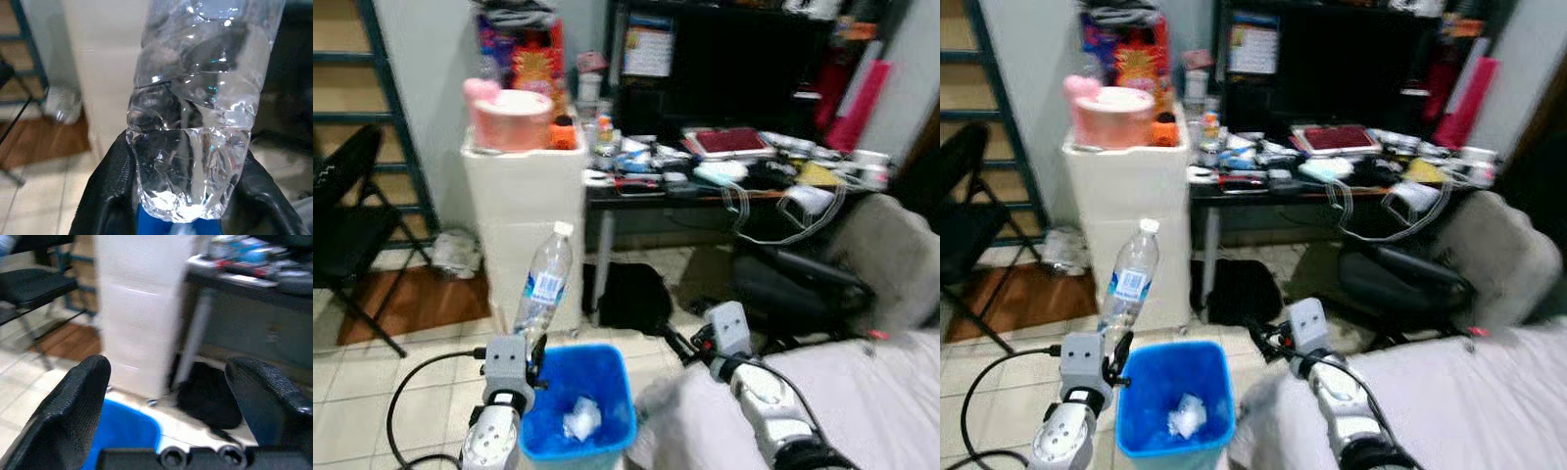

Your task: Clean up the room

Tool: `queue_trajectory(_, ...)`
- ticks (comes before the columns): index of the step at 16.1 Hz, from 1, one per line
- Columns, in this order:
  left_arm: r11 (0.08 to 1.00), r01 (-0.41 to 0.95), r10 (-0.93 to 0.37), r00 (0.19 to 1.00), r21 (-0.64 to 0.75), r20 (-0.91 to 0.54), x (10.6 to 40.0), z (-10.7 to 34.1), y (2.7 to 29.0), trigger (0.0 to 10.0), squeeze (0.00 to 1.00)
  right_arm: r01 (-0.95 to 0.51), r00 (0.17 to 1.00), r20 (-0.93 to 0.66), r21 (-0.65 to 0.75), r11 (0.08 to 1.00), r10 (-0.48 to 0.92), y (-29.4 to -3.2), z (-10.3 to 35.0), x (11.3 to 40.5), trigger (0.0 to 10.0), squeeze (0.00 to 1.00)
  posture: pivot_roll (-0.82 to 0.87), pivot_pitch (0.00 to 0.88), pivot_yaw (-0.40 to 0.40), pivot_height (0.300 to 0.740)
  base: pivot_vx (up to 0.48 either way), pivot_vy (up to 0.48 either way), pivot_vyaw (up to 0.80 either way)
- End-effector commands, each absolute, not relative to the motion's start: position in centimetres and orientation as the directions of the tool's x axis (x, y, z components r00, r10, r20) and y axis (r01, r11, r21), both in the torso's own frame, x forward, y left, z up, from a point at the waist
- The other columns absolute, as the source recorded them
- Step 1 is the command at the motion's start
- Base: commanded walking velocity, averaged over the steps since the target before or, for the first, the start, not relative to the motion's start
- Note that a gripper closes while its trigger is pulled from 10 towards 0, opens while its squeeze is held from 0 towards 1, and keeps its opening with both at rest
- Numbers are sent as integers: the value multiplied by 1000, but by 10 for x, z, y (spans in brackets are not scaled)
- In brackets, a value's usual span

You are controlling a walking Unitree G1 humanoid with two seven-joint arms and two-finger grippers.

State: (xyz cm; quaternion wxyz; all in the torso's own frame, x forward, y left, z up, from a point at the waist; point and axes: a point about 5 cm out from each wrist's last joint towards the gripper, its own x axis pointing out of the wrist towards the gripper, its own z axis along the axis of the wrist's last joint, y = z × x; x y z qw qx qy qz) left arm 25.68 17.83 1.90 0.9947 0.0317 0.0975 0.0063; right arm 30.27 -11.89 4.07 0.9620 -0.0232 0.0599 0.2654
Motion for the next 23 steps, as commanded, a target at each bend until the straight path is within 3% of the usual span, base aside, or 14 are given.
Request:
queue_trajectory(1,998,-7,20,972,55,-233,260,12,177,10000,0,-538,836,-151,-40,842,527,-123,39,300,10000,0,119,15,-123,740,454,0,0)
queue_trajectory(3,999,-39,43,949,18,-313,261,-1,182,10000,0,-538,836,-155,-42,842,526,-126,38,299,10000,0,102,13,-121,740,452,0,0)
queue_trajectory(4,998,-53,30,899,-42,-437,264,-15,183,10000,0,-531,839,-164,-41,847,518,-128,36,298,10000,0,102,13,-121,740,0,0,0)
queue_trajectory(6,995,-28,-30,844,-100,-535,271,-21,180,10000,0,-542,832,-168,-50,839,528,-126,37,298,10000,0,80,6,-116,740,0,0,0)
queue_trajectory(9,993,-47,-29,799,-109,-601,278,-20,183,10000,0,-545,831,-170,-53,837,530,-126,37,298,10000,0,61,0,-107,740,0,0,0)
queue_trajectory(10,990,-48,-47,772,-132,-634,278,-22,181,10000,518,-545,831,-173,-55,837,529,-126,36,297,10000,0,47,0,-95,740,0,0,0)
queue_trajectory(12,985,-42,-79,746,-165,-662,276,-26,176,10000,984,-533,837,-175,-52,844,518,-128,36,297,10000,0,37,0,-85,740,0,0,0)
queue_trajectory(13,984,-49,-81,739,-172,-669,274,-28,175,10000,1000,-531,838,-178,-51,846,516,-128,35,297,10000,0,35,0,-84,740,0,0,0)
queue_trajectory(17,986,-48,-74,734,-160,-675,273,-29,175,10000,1000,-535,835,-183,-51,843,519,-127,34,296,10000,0,38,0,-81,740,0,0,0)
queue_trajectory(18,995,-14,-57,748,-102,-662,274,-27,180,10000,765,-534,836,-181,-54,844,518,-127,34,296,10000,0,39,0,-78,740,0,0,0)
queue_trajectory(19,998,20,-49,762,-52,-646,275,-25,182,10000,0,-532,838,-178,-56,845,516,-128,35,296,10000,0,38,0,-72,740,0,0,0)
queue_trajectory(20,996,79,-47,834,35,-550,281,-15,185,10000,0,-515,850,-160,-61,855,501,-131,37,297,10000,0,44,0,-66,740,0,0,0)
queue_trajectory(21,985,141,-99,934,100,-344,288,6,181,10000,0,-484,872,-121,-70,872,474,-136,43,298,10000,0,50,0,-65,740,0,0,0)
queue_trajectory(23,974,177,-168,983,139,-75,284,43,169,10000,0,-445,895,-67,-68,893,441,-146,51,298,10000,0,81,0,-70,740,0,0,0)
